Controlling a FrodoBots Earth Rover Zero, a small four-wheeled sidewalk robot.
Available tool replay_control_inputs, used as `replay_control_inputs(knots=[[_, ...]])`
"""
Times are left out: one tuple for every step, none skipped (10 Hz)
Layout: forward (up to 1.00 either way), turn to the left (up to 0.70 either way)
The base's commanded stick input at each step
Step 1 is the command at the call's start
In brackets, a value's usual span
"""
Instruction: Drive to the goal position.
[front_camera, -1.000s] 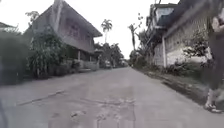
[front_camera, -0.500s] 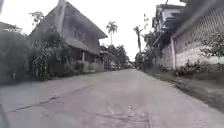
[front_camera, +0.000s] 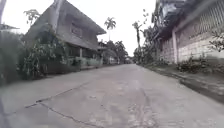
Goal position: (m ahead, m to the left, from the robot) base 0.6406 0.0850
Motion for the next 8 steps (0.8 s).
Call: replay_control_inputs(knots=[[0.85, 0.00], [0.85, 0.00], [0.85, 0.00], [0.85, -0.10], [0.85, -0.20], [0.85, -0.34], [0.85, -0.26], [0.85, -0.18]])
